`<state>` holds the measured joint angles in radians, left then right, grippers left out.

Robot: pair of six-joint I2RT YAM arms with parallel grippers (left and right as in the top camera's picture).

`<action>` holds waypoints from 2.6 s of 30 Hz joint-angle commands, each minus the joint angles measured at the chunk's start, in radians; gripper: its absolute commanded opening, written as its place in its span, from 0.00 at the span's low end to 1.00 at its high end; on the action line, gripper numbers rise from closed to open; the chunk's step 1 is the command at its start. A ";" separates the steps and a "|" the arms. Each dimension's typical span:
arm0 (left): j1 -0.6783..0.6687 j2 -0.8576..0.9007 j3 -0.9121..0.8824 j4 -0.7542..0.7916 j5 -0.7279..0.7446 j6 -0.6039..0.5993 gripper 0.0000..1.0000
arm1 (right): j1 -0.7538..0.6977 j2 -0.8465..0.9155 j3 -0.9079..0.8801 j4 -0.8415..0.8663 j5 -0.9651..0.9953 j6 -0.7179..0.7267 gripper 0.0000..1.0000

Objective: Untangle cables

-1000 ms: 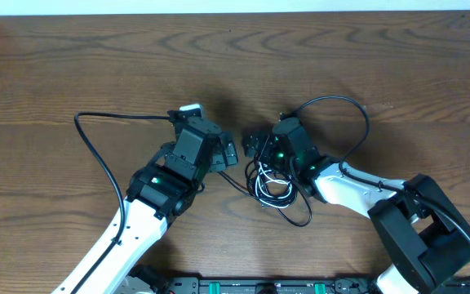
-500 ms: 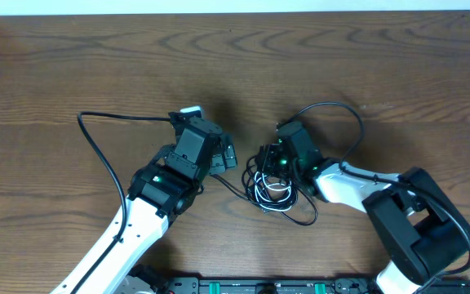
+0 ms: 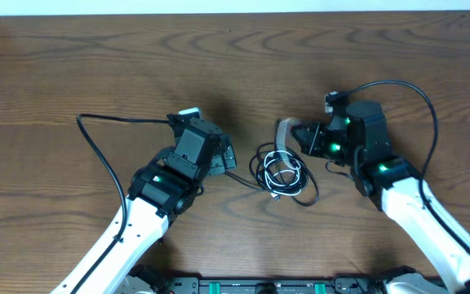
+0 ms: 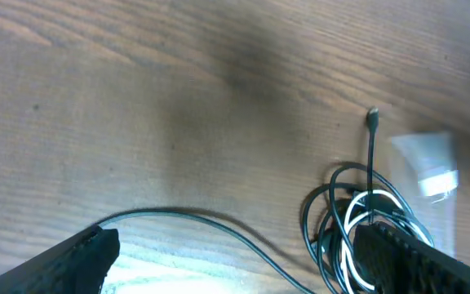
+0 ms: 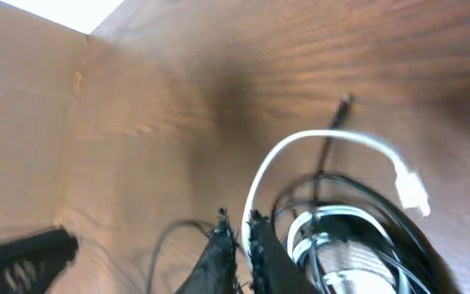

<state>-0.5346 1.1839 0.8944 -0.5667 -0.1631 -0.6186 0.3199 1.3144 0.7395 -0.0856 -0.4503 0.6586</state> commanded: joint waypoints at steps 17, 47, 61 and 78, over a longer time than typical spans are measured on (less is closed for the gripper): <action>0.003 0.131 0.011 0.000 -0.002 -0.113 0.98 | 0.123 0.003 -0.003 -0.280 0.138 -0.232 0.63; 0.003 0.136 0.011 -0.002 -0.003 -0.113 0.98 | 0.113 0.274 -0.003 -0.201 0.212 0.581 0.01; 0.003 0.136 0.011 -0.001 -0.003 -0.113 0.98 | 0.089 -0.099 0.000 -0.105 0.187 0.208 0.01; 0.003 0.136 0.011 -0.001 -0.003 -0.113 0.98 | 0.090 -0.318 -0.001 -0.255 0.082 -0.248 0.01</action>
<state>-0.5346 1.3186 0.8944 -0.5678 -0.1623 -0.7296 0.4152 0.9810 0.7364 -0.2447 -0.3115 0.5865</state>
